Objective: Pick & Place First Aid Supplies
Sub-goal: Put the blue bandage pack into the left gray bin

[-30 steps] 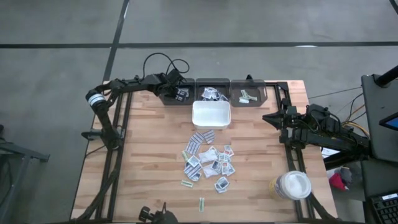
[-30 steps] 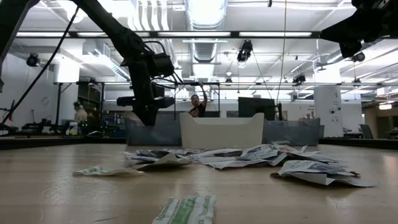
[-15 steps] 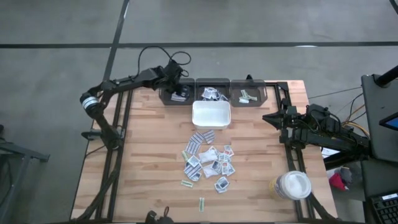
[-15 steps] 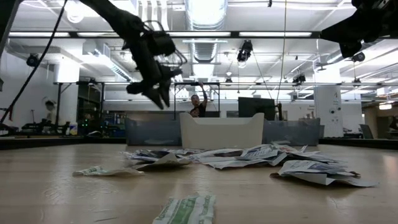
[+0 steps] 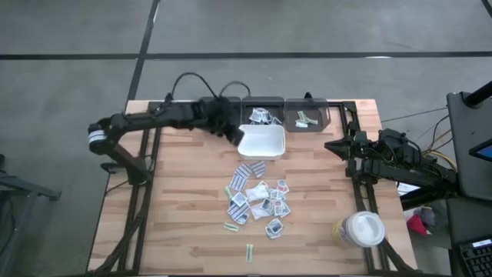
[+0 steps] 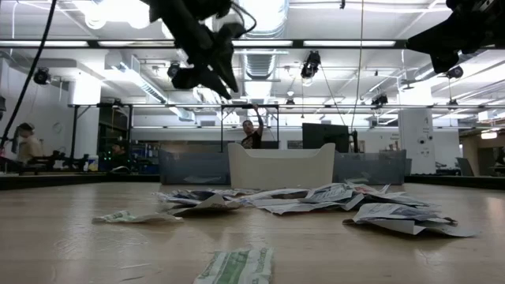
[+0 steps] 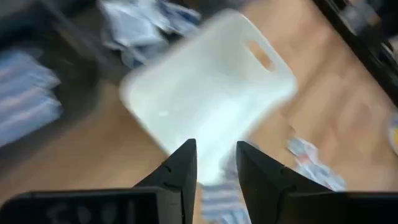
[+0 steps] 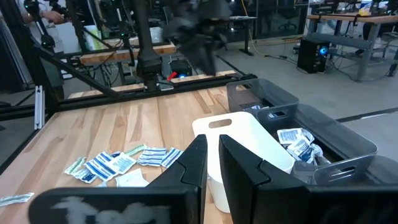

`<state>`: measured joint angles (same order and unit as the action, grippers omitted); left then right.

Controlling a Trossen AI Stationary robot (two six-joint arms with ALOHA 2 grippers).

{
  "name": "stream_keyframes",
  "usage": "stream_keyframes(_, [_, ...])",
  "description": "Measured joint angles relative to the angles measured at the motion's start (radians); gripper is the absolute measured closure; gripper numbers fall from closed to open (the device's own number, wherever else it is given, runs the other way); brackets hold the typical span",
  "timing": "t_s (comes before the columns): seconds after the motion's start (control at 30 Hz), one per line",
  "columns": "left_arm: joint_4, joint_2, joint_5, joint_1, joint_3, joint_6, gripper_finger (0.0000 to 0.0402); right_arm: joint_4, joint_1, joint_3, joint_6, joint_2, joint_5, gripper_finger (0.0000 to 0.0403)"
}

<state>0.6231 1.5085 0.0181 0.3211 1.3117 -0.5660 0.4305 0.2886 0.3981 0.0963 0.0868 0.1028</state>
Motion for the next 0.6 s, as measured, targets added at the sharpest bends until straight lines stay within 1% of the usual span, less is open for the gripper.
stream_keyframes(0.1, [0.0,0.002,-0.001,-0.089,-0.001,-0.045,0.0296,0.0,0.0,0.0,0.0,0.0,0.0,0.0364])
stream_keyframes(0.2, [-0.002,0.007,-0.017,-0.175,-0.003,-0.123,0.0296,0.0,0.0,0.0,0.0,0.0,0.0,0.0364])
stream_keyframes(0.43, [0.002,0.036,-0.126,-0.351,-0.006,-0.364,0.0296,0.0,0.0,0.0,0.0,0.0,0.0,0.0364])
stream_keyframes(0.6, [0.003,0.076,-0.174,-0.431,-0.007,-0.481,0.0296,0.0,0.0,0.0,0.0,0.0,0.0,0.0364])
